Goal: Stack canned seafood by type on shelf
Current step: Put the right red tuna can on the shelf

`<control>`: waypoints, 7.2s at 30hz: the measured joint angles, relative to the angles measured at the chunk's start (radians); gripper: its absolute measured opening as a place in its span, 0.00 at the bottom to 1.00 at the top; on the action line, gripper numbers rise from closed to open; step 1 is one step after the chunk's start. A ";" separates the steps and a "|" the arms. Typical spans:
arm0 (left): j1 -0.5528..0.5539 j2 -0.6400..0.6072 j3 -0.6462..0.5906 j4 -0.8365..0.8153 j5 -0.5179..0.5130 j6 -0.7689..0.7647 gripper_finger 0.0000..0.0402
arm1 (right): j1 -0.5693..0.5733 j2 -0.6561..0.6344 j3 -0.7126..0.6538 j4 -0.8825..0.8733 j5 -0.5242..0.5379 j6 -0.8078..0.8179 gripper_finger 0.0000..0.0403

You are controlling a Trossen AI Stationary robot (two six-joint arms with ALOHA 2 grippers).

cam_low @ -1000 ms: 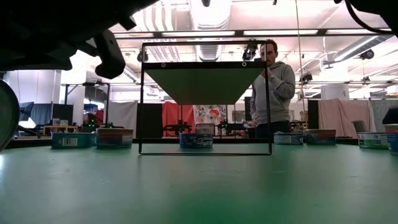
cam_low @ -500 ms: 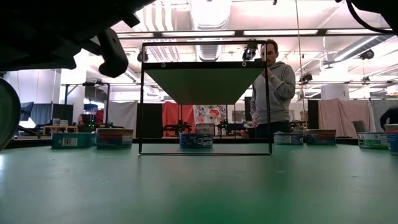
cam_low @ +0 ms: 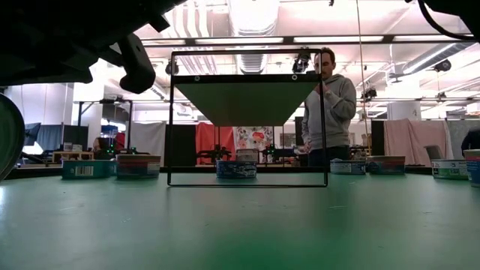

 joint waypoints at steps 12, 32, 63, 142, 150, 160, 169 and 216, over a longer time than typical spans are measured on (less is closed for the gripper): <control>0.022 0.000 -0.014 0.035 -0.003 0.042 0.00 | 0.006 0.000 -0.001 0.002 -0.002 0.013 0.02; 0.032 0.000 -0.032 0.099 0.016 0.075 0.00 | 0.017 0.002 -0.003 0.002 -0.002 0.035 0.02; 0.029 -0.001 -0.032 0.098 0.016 0.148 0.00 | 0.152 -0.005 0.080 -0.140 0.392 0.392 0.02; 0.032 -0.001 -0.048 0.094 -0.072 0.195 0.00 | 0.090 0.148 0.073 0.171 0.381 0.184 0.91; 0.033 -0.001 -0.065 0.098 -0.072 0.194 0.00 | 0.084 0.174 0.074 0.213 0.366 0.170 0.91; 0.038 -0.001 -0.072 0.098 -0.094 0.194 0.00 | 0.066 0.178 0.074 0.223 0.361 0.153 0.91; 0.041 -0.001 -0.094 0.108 -0.097 0.181 0.00 | 0.053 0.178 0.074 0.221 0.357 0.129 0.91; 0.041 -0.001 -0.082 0.107 -0.090 0.195 0.00 | 0.031 0.160 0.074 0.191 0.256 0.085 0.32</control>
